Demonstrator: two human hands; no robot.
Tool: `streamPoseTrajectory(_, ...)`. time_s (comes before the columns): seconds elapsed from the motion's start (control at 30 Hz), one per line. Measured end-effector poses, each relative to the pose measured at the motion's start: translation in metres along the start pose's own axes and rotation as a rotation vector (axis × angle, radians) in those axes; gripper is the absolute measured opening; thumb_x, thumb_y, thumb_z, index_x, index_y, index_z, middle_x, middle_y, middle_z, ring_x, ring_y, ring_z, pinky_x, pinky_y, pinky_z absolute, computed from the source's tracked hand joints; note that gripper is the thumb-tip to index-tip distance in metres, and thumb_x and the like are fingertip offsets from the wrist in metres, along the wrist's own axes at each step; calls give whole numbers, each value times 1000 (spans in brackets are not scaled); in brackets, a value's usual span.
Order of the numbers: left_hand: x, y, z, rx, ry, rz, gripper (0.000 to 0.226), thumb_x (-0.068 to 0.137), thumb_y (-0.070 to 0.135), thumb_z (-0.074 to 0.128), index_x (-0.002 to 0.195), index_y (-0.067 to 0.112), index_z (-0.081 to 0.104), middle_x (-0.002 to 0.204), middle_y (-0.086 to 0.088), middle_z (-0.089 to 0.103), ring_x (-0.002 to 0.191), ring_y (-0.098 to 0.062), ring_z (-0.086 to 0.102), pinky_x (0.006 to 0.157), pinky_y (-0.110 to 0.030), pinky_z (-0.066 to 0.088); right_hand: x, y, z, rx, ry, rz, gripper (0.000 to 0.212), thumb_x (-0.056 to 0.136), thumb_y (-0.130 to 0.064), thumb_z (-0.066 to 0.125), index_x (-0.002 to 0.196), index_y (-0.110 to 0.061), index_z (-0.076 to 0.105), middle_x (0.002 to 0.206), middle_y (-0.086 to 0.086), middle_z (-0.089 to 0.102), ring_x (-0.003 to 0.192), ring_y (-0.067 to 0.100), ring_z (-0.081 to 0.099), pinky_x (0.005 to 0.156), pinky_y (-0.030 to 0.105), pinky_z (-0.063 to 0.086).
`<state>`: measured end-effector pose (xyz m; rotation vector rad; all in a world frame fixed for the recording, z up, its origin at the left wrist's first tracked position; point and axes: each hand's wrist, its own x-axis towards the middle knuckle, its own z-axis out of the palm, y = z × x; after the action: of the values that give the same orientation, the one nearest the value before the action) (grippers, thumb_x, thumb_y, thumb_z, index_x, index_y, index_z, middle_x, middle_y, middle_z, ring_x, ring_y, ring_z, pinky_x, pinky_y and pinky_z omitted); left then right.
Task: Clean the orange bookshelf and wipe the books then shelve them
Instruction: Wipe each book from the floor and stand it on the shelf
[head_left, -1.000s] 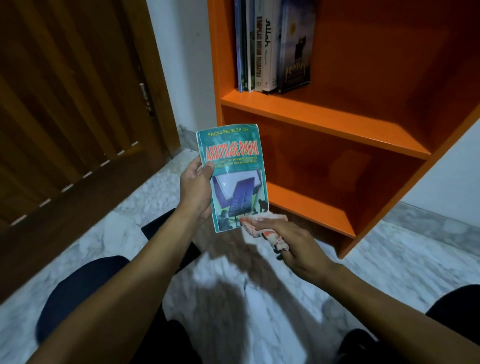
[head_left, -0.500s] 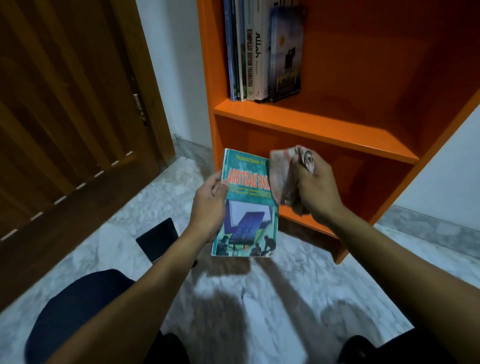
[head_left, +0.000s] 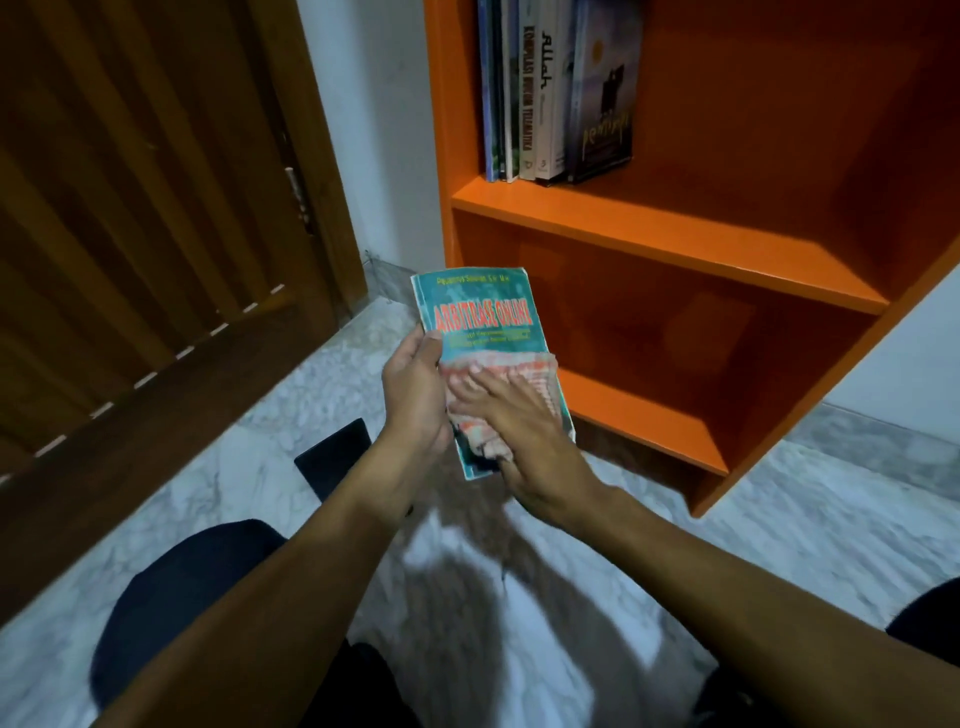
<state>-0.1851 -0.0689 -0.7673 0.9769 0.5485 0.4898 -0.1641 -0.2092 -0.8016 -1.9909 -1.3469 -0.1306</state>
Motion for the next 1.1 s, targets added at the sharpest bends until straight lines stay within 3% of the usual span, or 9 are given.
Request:
streamPoseTrajectory(0.1, 7, 8, -5, -52, 112, -24, 24, 104, 13, 46, 117, 5, 64, 109, -20, 73, 100, -38, 72, 90, -54, 57, -25, 1, 7, 97, -40, -13, 49, 86, -3, 39, 131, -11, 59, 147, 4, 50, 146, 15, 32, 121, 46, 23)
streamPoseTrajectory(0.23, 10, 13, -7, -40, 133, 9, 27, 105, 15, 46, 125, 3, 60, 110, -18, 73, 97, -35, 73, 88, -53, 58, -42, 7, 0, 140, -35, 5, 35, 103, -29, 38, 127, -16, 60, 138, 1, 56, 135, 15, 46, 111, 36, 36)
streamPoseTrajectory(0.33, 10, 14, -6, 16, 131, 64, 23, 105, 14, 46, 120, 6, 62, 110, -16, 74, 97, -33, 73, 88, -50, 59, -46, 4, -10, 160, -49, 109, 44, 85, -8, 39, 122, -23, 58, 118, -10, 58, 111, -1, 51, 94, 24, 40)
streamPoseTrajectory(0.43, 9, 15, -3, 96, 102, 142, 23, 106, 13, 44, 106, 14, 67, 109, -12, 74, 102, -32, 72, 87, -47, 59, -46, 7, -18, 301, -30, 335, 31, 93, 0, 45, 110, -21, 59, 95, -25, 60, 80, -11, 56, 69, 11, 40)
streamPoseTrajectory(0.53, 2, 18, -3, 222, 18, 227, 27, 106, 13, 42, 98, 24, 66, 94, 1, 76, 88, -19, 74, 77, -38, 59, -42, 12, -26, 378, 202, 518, 5, 98, -21, 60, 103, -21, 59, 93, -16, 65, 80, -7, 58, 71, 24, 41)
streamPoseTrajectory(0.67, -11, 19, 3, 403, -159, 346, 23, 105, 10, 44, 115, 13, 65, 99, 1, 74, 93, -18, 72, 76, -32, 59, -27, 25, -45, 482, 266, 697, 53, 85, -46, 73, 129, -30, 47, 122, -8, 61, 96, 5, 61, 82, 36, 52)
streamPoseTrajectory(0.8, -26, 27, 18, 425, -323, 374, 25, 104, 9, 47, 122, 12, 64, 111, -7, 74, 104, -27, 70, 85, -37, 59, -13, 35, -65, 737, 256, 704, 39, 91, -13, 70, 127, -12, 57, 125, 3, 67, 116, 22, 63, 98, 38, 53)
streamPoseTrajectory(0.97, -27, 64, 44, 534, -464, 498, 26, 104, 8, 46, 121, 21, 60, 109, 7, 73, 100, -7, 70, 77, -21, 57, 9, 40, -110, 718, 312, 584, 27, 94, -11, 65, 120, -15, 61, 119, 4, 71, 114, 24, 65, 102, 54, 48)
streamPoseTrajectory(1.1, -6, 96, 58, 811, -542, 496, 28, 103, 14, 51, 125, 29, 57, 114, 12, 68, 107, -1, 65, 87, -27, 59, 44, 38, -157, 616, 410, 519, 18, 93, -24, 67, 109, -18, 62, 111, 4, 71, 108, 28, 66, 97, 61, 48)
